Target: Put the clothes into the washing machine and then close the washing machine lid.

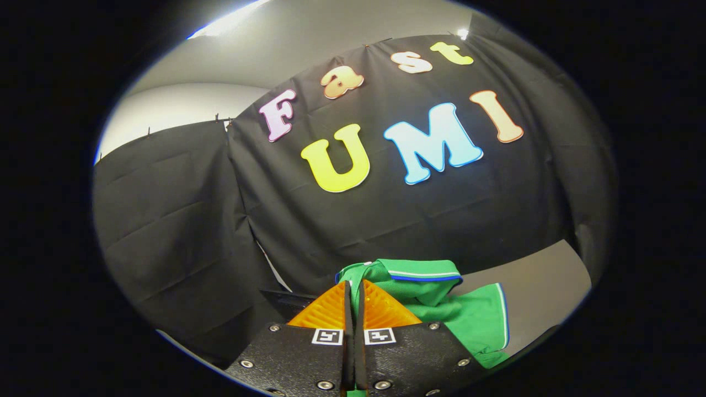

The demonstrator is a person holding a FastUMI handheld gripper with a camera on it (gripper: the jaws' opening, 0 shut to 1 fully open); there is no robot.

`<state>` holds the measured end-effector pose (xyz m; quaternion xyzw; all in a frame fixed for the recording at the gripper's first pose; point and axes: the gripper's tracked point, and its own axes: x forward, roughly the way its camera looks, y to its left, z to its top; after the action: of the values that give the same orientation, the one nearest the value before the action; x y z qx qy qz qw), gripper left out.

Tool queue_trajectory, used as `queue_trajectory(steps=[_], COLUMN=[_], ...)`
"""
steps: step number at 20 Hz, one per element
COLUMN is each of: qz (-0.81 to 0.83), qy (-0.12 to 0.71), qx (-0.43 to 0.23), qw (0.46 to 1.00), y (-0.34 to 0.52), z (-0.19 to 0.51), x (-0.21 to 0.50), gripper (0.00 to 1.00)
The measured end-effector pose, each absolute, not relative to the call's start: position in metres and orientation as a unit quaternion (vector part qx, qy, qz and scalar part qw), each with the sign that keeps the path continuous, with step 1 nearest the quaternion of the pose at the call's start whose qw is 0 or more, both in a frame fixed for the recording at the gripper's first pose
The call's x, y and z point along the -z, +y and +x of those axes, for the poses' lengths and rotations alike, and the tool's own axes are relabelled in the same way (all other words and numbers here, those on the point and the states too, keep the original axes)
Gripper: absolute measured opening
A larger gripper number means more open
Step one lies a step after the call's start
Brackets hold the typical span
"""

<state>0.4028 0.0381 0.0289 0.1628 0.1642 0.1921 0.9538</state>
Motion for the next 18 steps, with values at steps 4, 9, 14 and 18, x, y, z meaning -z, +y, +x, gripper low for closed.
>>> queue_trajectory(steps=[4,9,14,18], qz=[0.177,0.177,0.173,0.168], qy=[0.152,0.141,0.136,0.142], qx=[-0.206,-0.219,-0.241,-0.259], qw=[0.95,0.949,0.945,0.94], y=[0.082,0.128,0.177,0.217], z=[0.395,0.387,0.379,0.369], x=[-0.043,-0.055,-0.06,-0.054], gripper=[0.0,0.0,0.0,0.0])
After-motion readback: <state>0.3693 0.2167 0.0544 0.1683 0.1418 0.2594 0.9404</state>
